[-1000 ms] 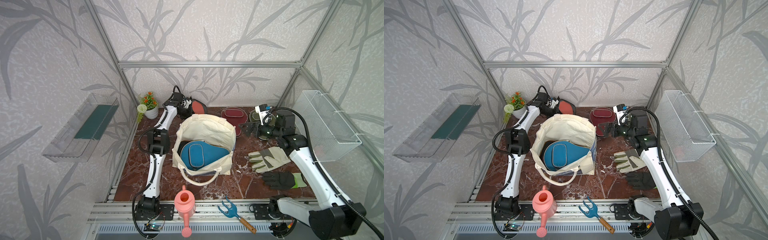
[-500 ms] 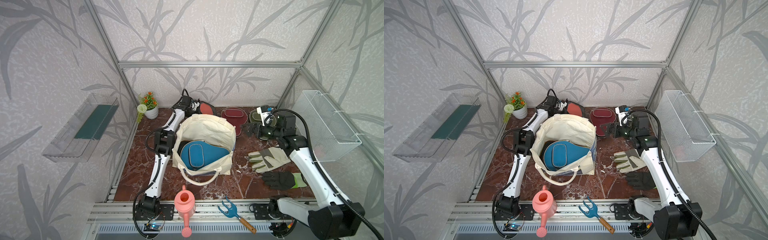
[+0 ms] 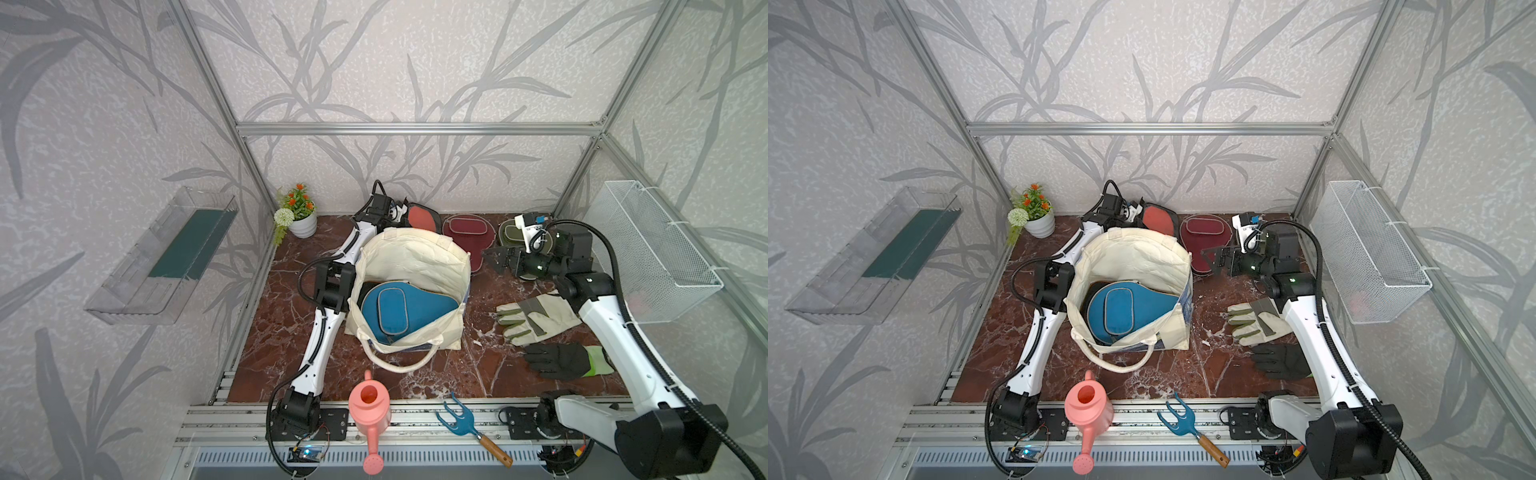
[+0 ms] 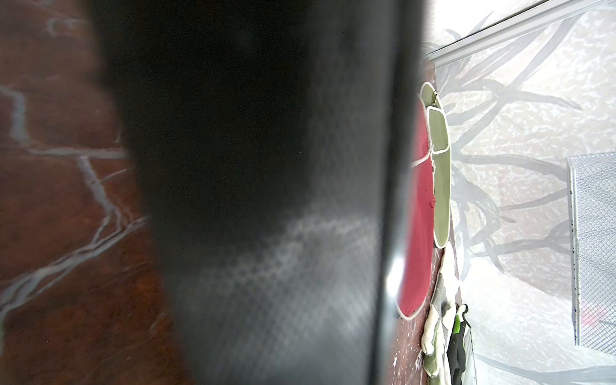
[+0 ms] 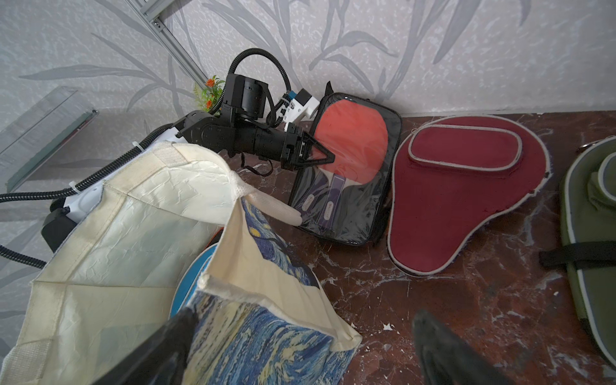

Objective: Remove the ping pong set from the canvas bag
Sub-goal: Place the ping pong set at the center of the board.

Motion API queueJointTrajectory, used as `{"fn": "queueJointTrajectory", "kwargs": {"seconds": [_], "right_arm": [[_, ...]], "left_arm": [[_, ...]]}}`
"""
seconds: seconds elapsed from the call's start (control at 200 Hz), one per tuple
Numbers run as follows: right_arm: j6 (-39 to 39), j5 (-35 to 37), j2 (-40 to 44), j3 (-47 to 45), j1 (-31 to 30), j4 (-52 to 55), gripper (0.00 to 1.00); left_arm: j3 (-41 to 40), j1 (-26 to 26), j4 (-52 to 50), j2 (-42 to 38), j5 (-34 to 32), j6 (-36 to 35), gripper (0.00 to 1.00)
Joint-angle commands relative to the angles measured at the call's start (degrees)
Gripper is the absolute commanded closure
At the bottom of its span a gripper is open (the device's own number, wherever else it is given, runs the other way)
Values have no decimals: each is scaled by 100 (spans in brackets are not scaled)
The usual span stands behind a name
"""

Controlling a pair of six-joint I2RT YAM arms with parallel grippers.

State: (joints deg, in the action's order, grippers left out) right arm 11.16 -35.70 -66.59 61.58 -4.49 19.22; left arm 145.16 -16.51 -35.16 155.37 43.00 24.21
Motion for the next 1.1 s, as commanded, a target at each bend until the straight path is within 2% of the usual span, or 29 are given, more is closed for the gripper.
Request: {"fn": "queueJointTrajectory", "kwargs": {"seconds": [0.0,0.245,0.32,0.38,0.415,0.475,0.55,0.835,1.095], "right_arm": [[41,-130,58,-58,36,-165,1],[44,-161,76,-89,89,-179,1],[49,-164,84,-85,90,-172,1],[31,-165,106,-95,98,-148,1],[25,-165,111,-98,104,-143,1],[19,-162,120,-85,115,-143,1],[27,-174,124,-84,124,-143,1],[29,-191,128,-39,128,-121,1],[27,-191,96,-24,133,-133,1]], "left_arm": [[-20,-194,-261,394,-366,-215,100],[16,-212,-329,434,-394,-202,100],[51,-180,-538,406,-698,-305,85],[30,-137,-571,364,-766,-316,67],[29,-117,-606,349,-820,-319,61],[54,-111,-663,312,-898,-394,51],[59,-108,-703,284,-926,-441,43],[188,-133,-1069,248,-917,-729,27],[223,-250,-1205,170,-893,-1039,23]]}}
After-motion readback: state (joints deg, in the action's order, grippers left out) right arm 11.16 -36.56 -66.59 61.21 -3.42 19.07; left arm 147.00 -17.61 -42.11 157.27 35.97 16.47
